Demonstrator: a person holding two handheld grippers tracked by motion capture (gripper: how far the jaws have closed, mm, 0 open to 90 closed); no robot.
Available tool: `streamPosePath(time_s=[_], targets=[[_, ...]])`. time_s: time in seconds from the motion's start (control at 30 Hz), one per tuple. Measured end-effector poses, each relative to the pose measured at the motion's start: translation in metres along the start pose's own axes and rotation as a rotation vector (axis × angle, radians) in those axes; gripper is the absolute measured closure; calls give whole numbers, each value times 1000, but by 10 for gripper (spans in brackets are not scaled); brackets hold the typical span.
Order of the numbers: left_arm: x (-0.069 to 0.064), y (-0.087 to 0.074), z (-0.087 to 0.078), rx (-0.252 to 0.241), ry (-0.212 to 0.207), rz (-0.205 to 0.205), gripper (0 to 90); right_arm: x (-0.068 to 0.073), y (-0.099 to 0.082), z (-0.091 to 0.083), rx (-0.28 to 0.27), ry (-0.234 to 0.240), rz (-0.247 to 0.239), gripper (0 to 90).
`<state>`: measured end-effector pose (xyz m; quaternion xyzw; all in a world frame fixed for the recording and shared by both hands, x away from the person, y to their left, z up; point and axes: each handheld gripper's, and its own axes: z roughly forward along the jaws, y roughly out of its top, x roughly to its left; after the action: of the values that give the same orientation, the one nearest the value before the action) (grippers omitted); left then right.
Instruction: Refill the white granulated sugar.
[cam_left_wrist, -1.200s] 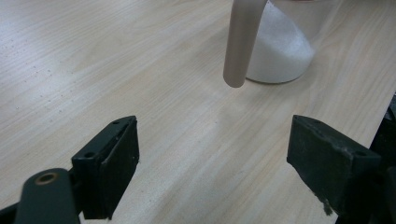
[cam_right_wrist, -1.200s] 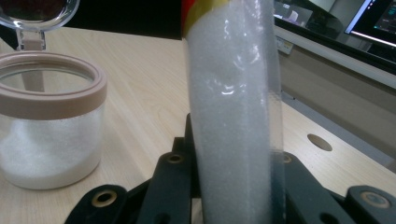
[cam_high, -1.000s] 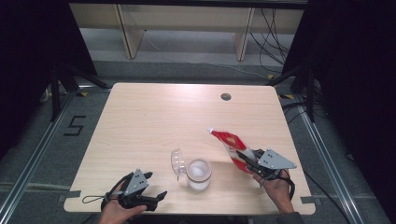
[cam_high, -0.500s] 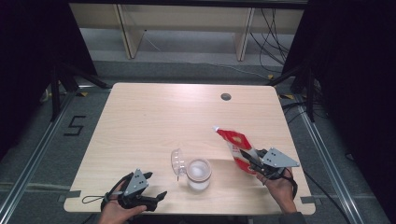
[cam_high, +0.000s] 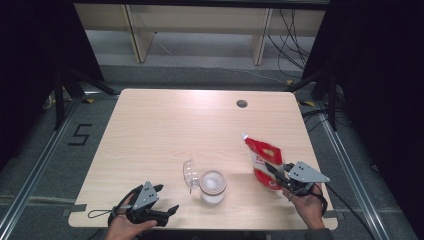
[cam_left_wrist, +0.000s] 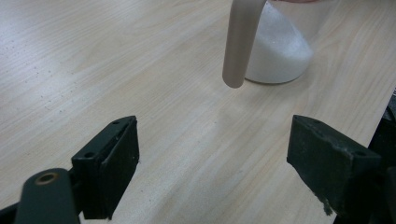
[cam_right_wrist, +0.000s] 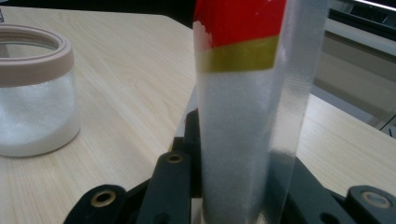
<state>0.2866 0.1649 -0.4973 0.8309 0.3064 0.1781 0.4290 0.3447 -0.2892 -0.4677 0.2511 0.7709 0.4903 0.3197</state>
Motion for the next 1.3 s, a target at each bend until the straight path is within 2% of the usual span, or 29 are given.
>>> streamPosePath(time_s=[0.2, 0.23, 0.3, 0.37, 0.43, 0.47, 0.53, 0.6, 0.63, 0.67, 0.73, 0.77, 0.8, 0.83, 0.87, 0.9, 1.03, 1.07, 1.1, 1.13, 1.17, 1.2, 1.23, 1.27, 1.3], targets=[[0, 0, 0, 4, -1, 0, 165, 2, -1, -7, 23, -13, 10, 771], [0, 0, 0, 1, -2, -3, 166, 4, -2, -8, 31, 4, 30, 770], [-2, -1, 1, -3, -3, -36, 166, 4, -2, -10, 46, -1, 36, 769], [-2, -1, 1, -7, -5, -39, 166, 7, -2, -13, 59, -16, 36, 764], [-2, -1, 1, -8, -7, -31, 166, 8, -3, -14, 57, -19, 38, 764], [0, 0, 1, -3, -7, -8, 165, 9, -3, -16, 70, -21, 48, 763], [-2, 0, 2, -16, -9, -18, 166, 8, -3, -17, 76, -22, 27, 760], [-2, 0, 1, -16, -8, -17, 166, 8, -4, -18, 77, -25, 38, 755], [0, 0, 0, 8, -5, 1, 166, 8, -5, -19, 78, -30, 39, 753], [-1, 0, 1, -8, -8, -19, 166, 8, -5, -19, 74, -35, 38, 752], [0, 0, 1, 2, -2, 0, 166, 8, -5, -20, 75, -40, 37, 747], [-2, 0, 2, -15, -8, -16, 166, 7, -6, -21, 76, -39, 23, 740], [-2, 0, 2, -15, -8, -16, 166, 7, -6, -21, 76, -39, 23, 740], [-2, 0, 2, -15, -9, -18, 166, 8, -7, -21, 74, -45, 46, 736], [-2, 0, 2, -16, -9, -16, 166, 7, -7, -22, 76, -36, 48, 732], [-2, 0, 2, -15, -8, -17, 166, 8, -8, -23, 71, -51, 64, 713], [-2, 0, 2, -15, -7, -18, 166, 9, -8, -25, 69, -61, 64, 681], [-2, 0, 2, -17, -9, -17, 166, 9, -7, -27, 70, -54, 88, 652], [-2, 0, 2, -17, -9, -17, 166, 9, -7, -27, 70, -54, 88, 652], [-3, -1, 2, -17, -8, -45, 166, 10, -7, -28, 69, -65, 126, 599], [-3, -1, 2, -17, -8, -45, 166, 10, -7, -28, 69, -65, 126, 599], [-2, 0, 2, -16, -7, -27, 166, 11, -6, -31, 55, -65, 149, 567], [-2, 0, 2, -16, -7, -15, 166, 11, -6, -31, 55, -65, 149, 567], [-2, 0, 2, -18, -6, -18, 166, 14, -5, -33, 54, -74, 181, 549], [-2, 0, 2, -17, -8, -17, 166, 15, -4, -35, 42, -90, 189, 511]])
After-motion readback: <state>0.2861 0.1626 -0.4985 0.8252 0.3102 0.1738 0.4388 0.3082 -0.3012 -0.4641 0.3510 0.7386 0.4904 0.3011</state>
